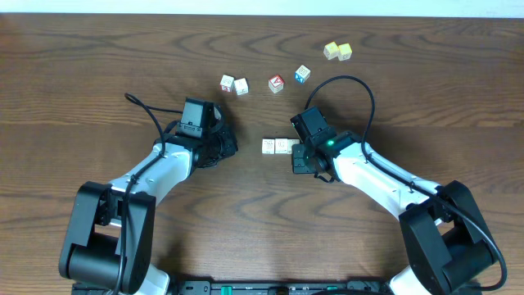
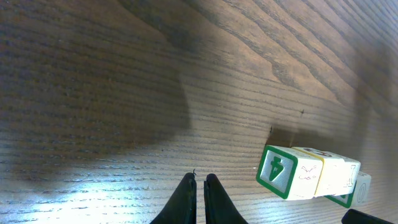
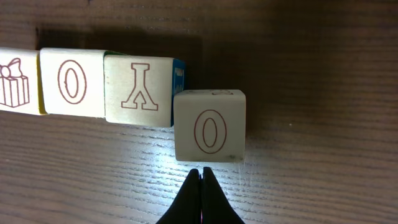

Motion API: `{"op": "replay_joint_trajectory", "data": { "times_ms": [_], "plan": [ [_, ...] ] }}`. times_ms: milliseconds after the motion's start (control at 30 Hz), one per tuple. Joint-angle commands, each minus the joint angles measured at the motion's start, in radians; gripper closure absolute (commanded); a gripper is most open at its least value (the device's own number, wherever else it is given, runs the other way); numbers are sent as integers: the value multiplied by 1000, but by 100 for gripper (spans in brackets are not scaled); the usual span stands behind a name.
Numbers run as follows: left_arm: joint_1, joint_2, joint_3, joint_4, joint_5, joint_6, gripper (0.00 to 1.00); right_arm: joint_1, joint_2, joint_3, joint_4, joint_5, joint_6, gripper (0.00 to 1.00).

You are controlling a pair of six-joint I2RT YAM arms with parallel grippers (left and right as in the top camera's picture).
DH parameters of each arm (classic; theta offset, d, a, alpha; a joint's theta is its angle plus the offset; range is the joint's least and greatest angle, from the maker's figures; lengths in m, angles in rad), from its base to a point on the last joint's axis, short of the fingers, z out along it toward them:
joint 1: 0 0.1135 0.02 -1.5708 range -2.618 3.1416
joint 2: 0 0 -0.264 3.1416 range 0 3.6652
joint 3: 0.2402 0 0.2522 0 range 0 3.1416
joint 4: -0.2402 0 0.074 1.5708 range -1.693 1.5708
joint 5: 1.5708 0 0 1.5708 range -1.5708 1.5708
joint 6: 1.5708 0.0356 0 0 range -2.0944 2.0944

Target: Lift 4 blocks

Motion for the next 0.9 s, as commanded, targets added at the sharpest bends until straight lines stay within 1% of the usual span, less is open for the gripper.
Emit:
{"op": "replay_joint_trajectory", "data": {
  "times_ms": [0,867],
  "plan": [
    [0,8,-1,1,-13,16,92,-10,5,-4,6,22,11,99],
    [0,8,-1,1,-13,16,92,-10,5,-5,65,40,11,99]
  ]
}}
